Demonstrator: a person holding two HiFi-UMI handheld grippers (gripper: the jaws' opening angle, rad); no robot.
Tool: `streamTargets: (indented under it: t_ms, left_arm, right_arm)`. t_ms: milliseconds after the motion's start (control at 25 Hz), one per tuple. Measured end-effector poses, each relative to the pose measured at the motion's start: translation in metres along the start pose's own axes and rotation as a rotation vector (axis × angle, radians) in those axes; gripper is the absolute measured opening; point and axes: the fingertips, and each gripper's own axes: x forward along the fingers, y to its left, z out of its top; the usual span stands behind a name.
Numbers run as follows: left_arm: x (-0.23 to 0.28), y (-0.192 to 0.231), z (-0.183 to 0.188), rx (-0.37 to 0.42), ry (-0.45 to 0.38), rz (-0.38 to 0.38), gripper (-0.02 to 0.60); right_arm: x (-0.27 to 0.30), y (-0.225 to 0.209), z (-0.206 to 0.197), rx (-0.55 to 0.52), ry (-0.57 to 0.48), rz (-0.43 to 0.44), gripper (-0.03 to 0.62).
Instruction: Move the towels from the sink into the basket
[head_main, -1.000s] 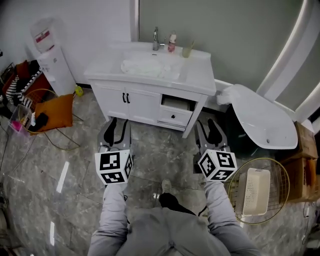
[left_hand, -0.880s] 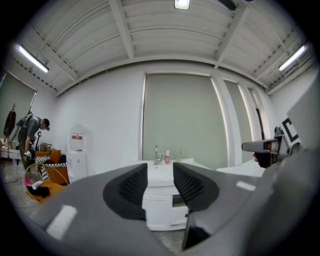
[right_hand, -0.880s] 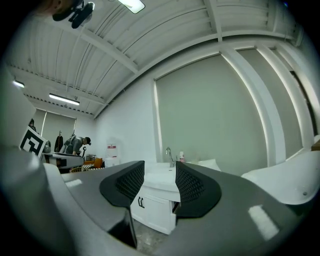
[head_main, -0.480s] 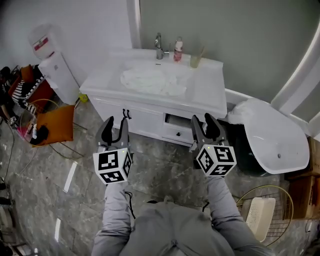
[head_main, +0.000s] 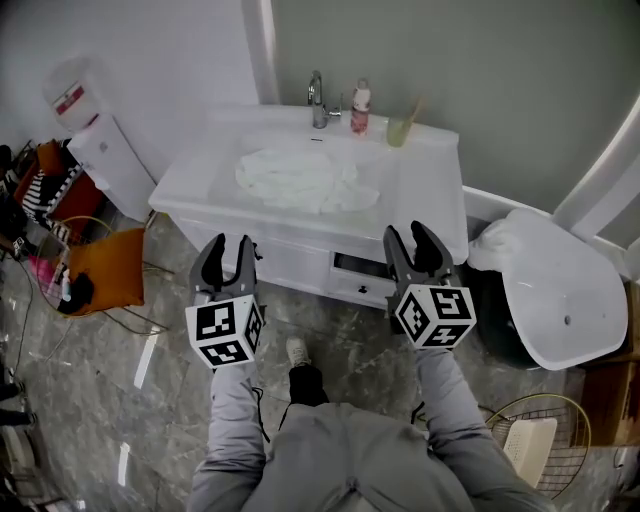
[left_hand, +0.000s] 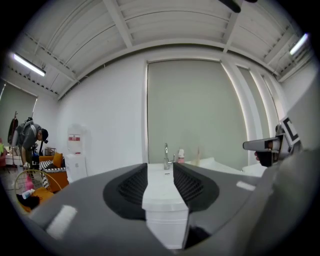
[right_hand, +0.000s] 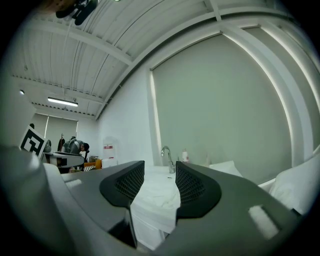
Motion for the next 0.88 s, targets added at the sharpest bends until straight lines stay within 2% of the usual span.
streamTargets:
  t_ms: [280,680,880]
  left_arm:
    - [0.103,0.037,-0.013,-0.007,0.03,-0.052,0.172]
    - [0.265,0.116,-0.027,0.051,0.089,-0.125,0.172]
    - [0.318,0.13,-0.056,0.045,0.173,-0.168,0.172]
  right_arm:
    - [0.093,-0.012,-0.019,-0.009,0.042,-0.053,0.192]
    - [0.246,0.002,-0.04,-0.022,0.107,-0.116,0.192]
    - [0.297,0.003,-0.07,-0.035,0.215,-0.111,0.192]
